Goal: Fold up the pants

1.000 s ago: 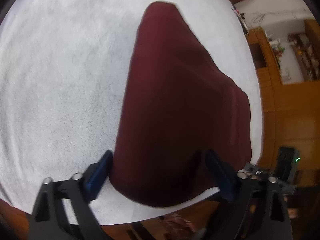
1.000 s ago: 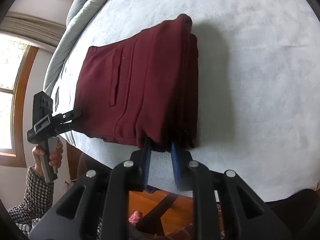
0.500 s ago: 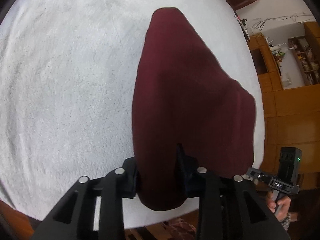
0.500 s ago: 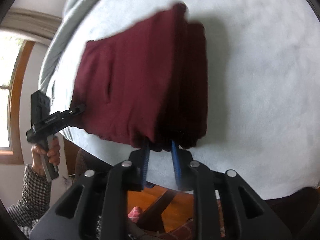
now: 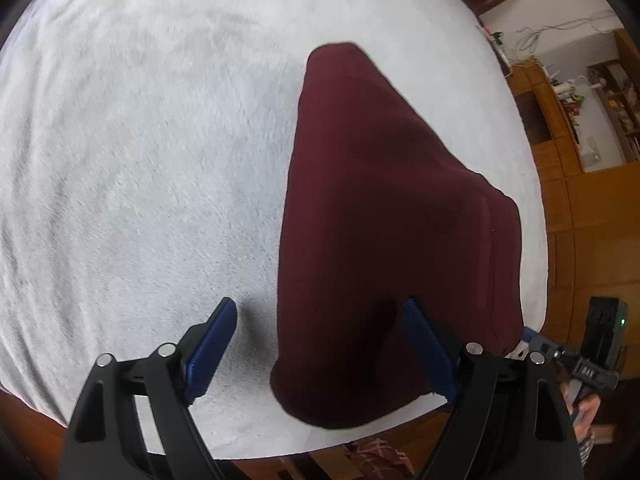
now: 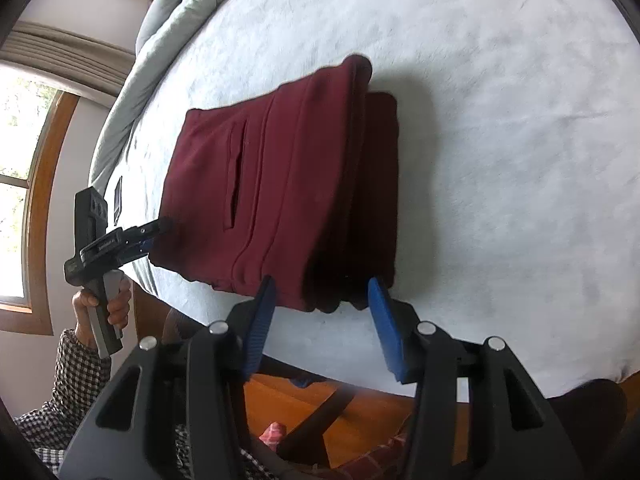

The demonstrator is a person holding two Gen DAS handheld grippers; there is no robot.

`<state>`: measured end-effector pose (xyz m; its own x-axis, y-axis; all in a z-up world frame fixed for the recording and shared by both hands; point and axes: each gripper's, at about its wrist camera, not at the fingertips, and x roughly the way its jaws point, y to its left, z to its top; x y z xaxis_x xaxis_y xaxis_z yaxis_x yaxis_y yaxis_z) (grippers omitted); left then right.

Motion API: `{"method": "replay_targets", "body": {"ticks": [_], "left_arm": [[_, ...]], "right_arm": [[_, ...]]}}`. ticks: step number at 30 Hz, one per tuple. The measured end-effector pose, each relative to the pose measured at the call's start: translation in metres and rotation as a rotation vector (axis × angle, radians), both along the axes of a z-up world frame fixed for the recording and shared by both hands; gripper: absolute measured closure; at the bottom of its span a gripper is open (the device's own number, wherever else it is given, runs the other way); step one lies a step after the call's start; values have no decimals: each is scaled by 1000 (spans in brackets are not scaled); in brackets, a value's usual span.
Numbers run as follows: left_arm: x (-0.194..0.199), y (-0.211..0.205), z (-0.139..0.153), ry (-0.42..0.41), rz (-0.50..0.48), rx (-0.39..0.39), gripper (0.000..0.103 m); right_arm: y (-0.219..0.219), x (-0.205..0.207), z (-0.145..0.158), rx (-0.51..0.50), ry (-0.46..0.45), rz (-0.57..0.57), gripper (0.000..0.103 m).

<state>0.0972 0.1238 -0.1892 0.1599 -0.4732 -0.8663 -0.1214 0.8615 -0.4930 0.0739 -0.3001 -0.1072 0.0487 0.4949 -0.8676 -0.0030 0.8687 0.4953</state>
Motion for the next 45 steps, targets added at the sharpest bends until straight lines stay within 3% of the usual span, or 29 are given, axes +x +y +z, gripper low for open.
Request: {"method": "replay_targets", "body": {"ticks": [1, 3, 6, 12, 16, 19, 21, 26, 31, 36, 38, 40, 42, 44, 45], "left_arm": [[0, -4, -1, 8, -2, -2, 18], [0, -11, -3, 10, -17, -3, 18], [1, -28, -6, 18, -49, 0, 18], [-4, -39, 5, -13, -96, 5, 13], [-1, -46, -5, 9, -109, 27, 11], [1, -45, -3, 18, -90, -5, 11], [3, -42, 2, 5, -97, -23, 11], [17, -36, -1, 28, -121, -7, 11], [31, -36, -11, 51, -123, -41, 11], [36, -53, -10, 49, -176, -101, 11], [40, -58, -18, 56, -189, -74, 11], [43, -62, -20, 48, -193, -56, 13], [42, -62, -17, 38, -179, -23, 29], [41, -56, -8, 20, -163, -20, 53], [40, -51, -6, 15, -151, -29, 58]], "right_arm": [[3, 0, -6, 20, 16, 2, 57], [10, -1, -13, 41, 42, 9, 84], [15, -4, -17, 15, 34, 27, 91], [-2, -4, -4, -1, 11, -5, 95], [8, -3, -21, -43, 57, 27, 95], [14, -1, -15, -46, 29, 61, 86], [5, 0, -2, -16, -6, 38, 55], [-17, 12, 8, -27, -61, 4, 22], [-28, 28, -24, 64, 23, -47, 22], [-12, 36, -50, 76, 84, -19, 20], [-8, 37, -59, 104, 100, -29, 20], [-8, 38, -67, 131, 116, -53, 24], [-8, 36, -69, 160, 110, -72, 43], [-8, 34, -61, 173, 81, -64, 58], [-8, 33, -57, 179, 75, -66, 63]]}}
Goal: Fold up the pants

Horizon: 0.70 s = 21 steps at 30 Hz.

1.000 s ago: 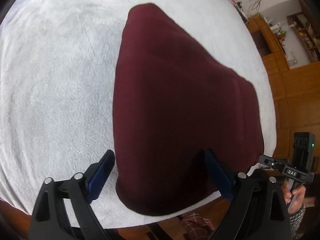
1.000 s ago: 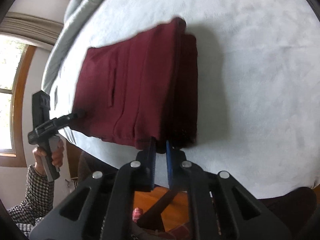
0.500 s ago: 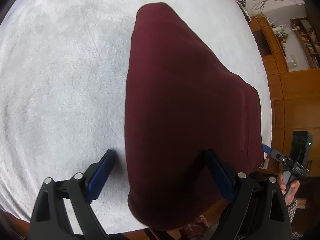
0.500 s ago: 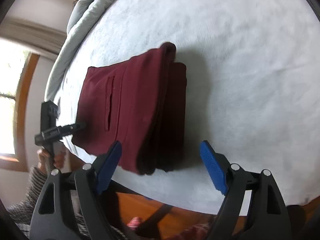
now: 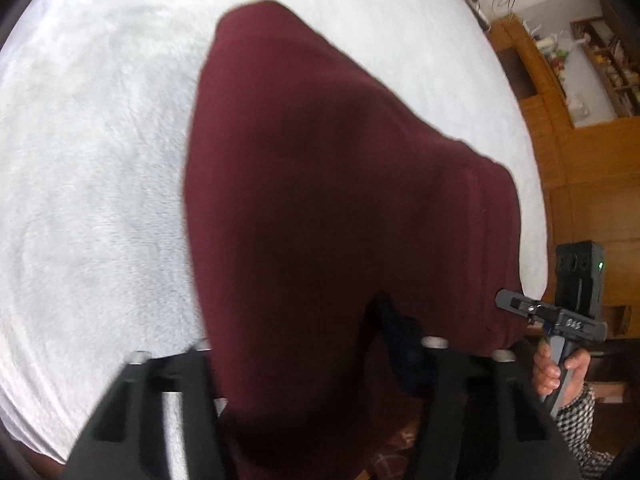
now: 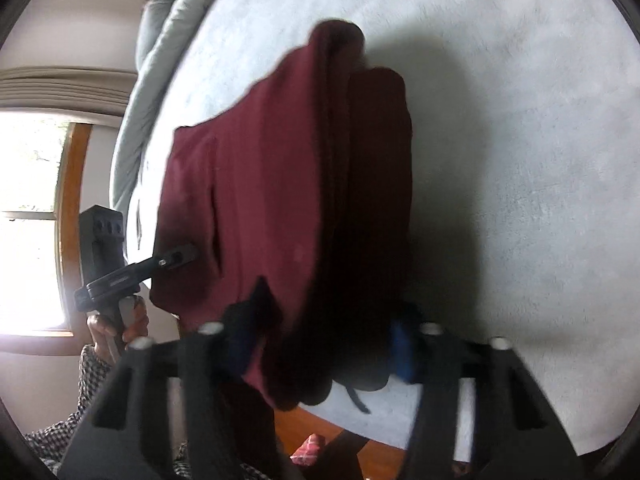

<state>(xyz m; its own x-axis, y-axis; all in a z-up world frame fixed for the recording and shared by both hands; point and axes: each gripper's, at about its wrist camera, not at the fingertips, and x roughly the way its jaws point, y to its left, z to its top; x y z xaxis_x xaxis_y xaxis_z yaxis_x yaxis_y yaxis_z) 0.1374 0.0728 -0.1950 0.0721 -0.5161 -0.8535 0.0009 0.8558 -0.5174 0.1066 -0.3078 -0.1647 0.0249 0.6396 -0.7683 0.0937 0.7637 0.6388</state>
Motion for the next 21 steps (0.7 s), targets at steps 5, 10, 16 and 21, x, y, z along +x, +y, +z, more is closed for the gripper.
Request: {"method": "replay_targets", "body": {"ticks": [5, 10, 16, 21], "left_arm": [[-9, 2, 19, -64, 70, -17, 71], [-8, 5, 47, -146, 97, -116, 73], [19, -15, 88, -287, 90, -149, 73], [63, -28, 97, -409, 112, -125, 73]], "right_arm": [[10, -2, 34, -31, -82, 29, 69], [13, 5, 72, -33, -155, 66, 71], [4, 29, 120, -86, -284, 75, 71], [-12, 73, 131, -113, -374, 48, 70]]}}
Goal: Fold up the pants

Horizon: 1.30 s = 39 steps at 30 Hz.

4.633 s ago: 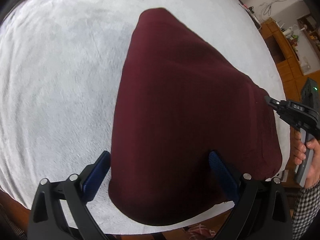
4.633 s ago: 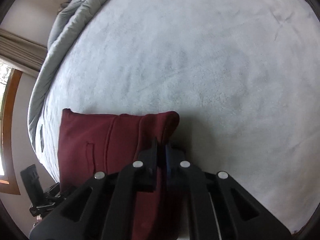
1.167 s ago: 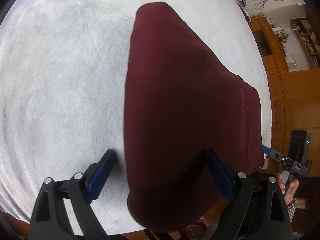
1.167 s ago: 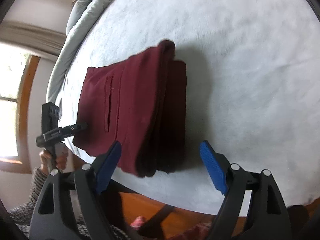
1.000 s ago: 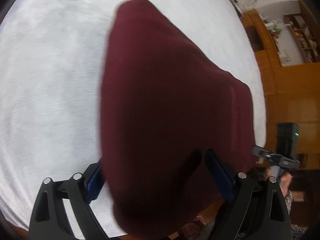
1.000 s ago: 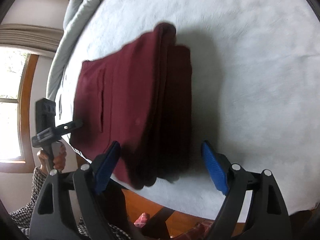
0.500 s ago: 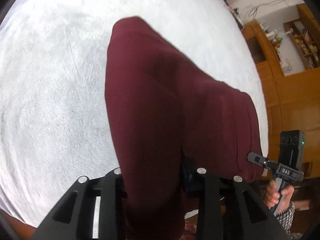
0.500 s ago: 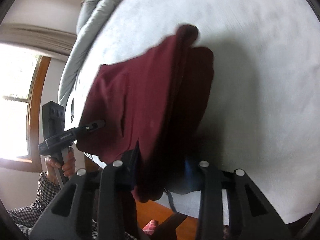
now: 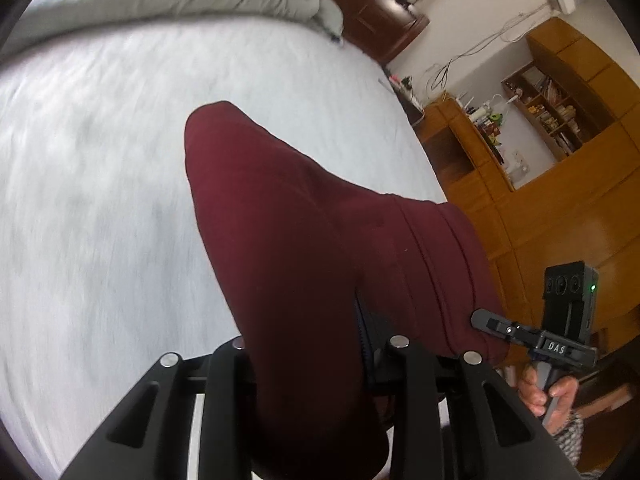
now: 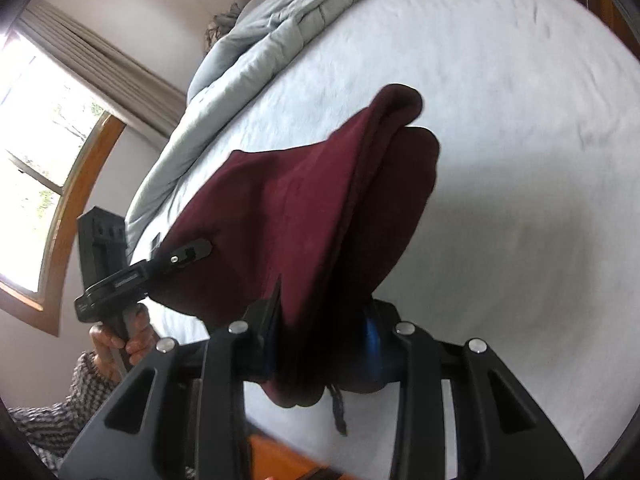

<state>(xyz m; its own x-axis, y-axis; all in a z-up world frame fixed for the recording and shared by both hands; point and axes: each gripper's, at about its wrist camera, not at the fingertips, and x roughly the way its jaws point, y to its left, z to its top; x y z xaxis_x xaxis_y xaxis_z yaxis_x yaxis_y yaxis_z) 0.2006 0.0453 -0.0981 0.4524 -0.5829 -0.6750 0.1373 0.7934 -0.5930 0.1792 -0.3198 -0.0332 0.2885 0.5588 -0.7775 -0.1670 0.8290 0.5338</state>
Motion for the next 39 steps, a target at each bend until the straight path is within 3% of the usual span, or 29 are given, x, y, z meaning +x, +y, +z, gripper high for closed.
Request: {"method": "replay_targets", "body": {"ticks": [2, 4, 6, 7, 9, 12, 14, 15, 17, 19, 21, 24, 28, 29, 31, 34, 36, 38, 39], "left_arm": [[16, 0, -15, 16, 9, 30, 72], [31, -2, -48, 84, 9, 58, 72], [41, -6, -88, 188, 5, 121, 69], [43, -8, -102, 211, 3, 136, 62], [42, -2, -116, 215, 4, 116, 53], [37, 5, -109, 229, 11, 99, 46], [31, 11, -95, 196, 12, 163, 45], [24, 14, -83, 175, 33, 241, 44], [13, 18, -54, 83, 99, 316, 44], [2, 11, -25, -11, 135, 348, 43], [7, 0, -9, -50, 127, 301, 42], [9, -16, -17, -7, 84, 259, 42], [3, -22, -50, 56, 51, 345, 42], [6, -27, -58, 57, 47, 373, 42], [0, -27, -73, 64, 13, 414, 42], [-6, -35, -70, 31, -20, 479, 40], [-10, -35, -60, 26, -11, 480, 31], [-15, -30, -48, 21, 24, 491, 10], [-22, -29, -39, 12, 44, 497, 7]], "right_arm": [[-4, 20, -20, -7, 24, -11, 70], [-6, 37, -60, -30, 99, -23, 69], [-3, 44, -97, -85, 172, -21, 59], [-3, 44, -113, -143, 200, -31, 55], [-11, 40, -127, -100, 207, -57, 48], [-24, 33, -121, -75, 214, -85, 38], [-28, 25, -105, -112, 184, -92, 40], [-28, 20, -94, -140, 157, -101, 45], [-23, 11, -68, -200, 87, -91, 48], [-15, 3, -44, -222, 9, -61, 51], [2, -2, -33, -220, -21, -26, 51], [18, -2, -38, -224, -10, 8, 54], [18, 6, -73, -301, 93, -30, 54], [16, 2, -83, -292, 121, -44, 48], [6, -1, -97, -227, 151, -85, 47], [-1, -2, -94, -186, 142, -104, 44], [-1, -3, -86, -212, 143, -118, 23], [3, -10, -70, -271, 105, -117, 9], [5, -14, -63, -299, 84, -115, 8]]}}
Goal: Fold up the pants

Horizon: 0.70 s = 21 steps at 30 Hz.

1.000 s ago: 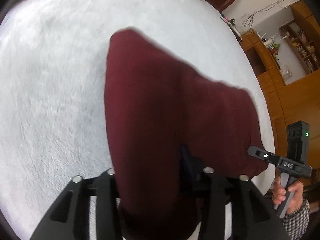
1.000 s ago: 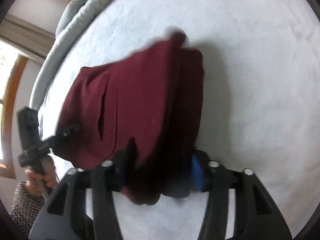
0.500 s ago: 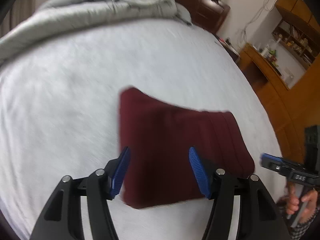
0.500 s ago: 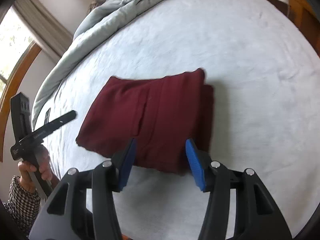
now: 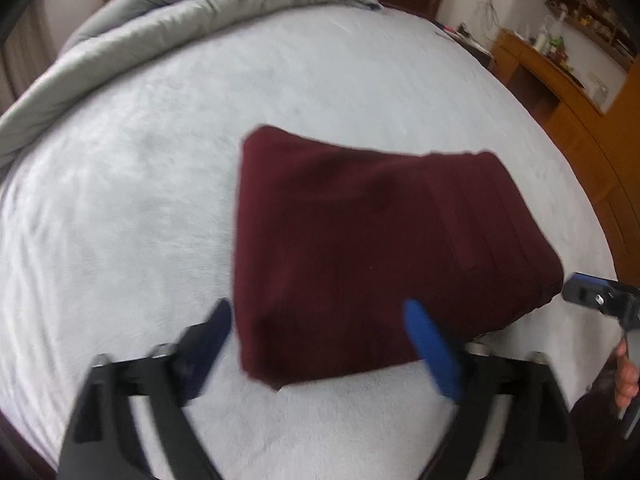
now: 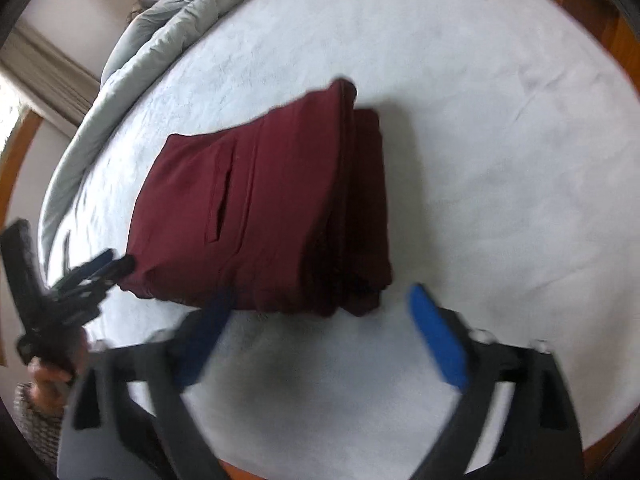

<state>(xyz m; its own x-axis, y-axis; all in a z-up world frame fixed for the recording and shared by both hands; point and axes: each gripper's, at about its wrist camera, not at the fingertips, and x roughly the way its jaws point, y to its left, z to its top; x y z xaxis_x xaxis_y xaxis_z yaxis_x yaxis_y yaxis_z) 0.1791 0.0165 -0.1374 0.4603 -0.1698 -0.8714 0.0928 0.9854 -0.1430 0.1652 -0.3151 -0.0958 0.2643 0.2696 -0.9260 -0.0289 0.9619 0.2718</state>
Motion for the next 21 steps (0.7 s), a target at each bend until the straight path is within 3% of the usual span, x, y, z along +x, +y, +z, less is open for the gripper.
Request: {"method": "replay_targets", "body": {"ticks": [4, 9, 12, 21], "left_arm": [[-22, 1, 25, -25, 40, 16, 4], [-35, 2, 40, 13, 81, -4, 4], [-45, 3, 48, 14, 93, -11, 4], [-70, 3, 73, -9, 90, 53, 4]], "right_arm": [[11, -22, 27, -51, -43, 0, 4], [26, -37, 48, -97, -68, -6, 3], [32, -46, 56, -162, -63, -11, 3], [37, -66, 68, -194, -49, -42, 3]]}}
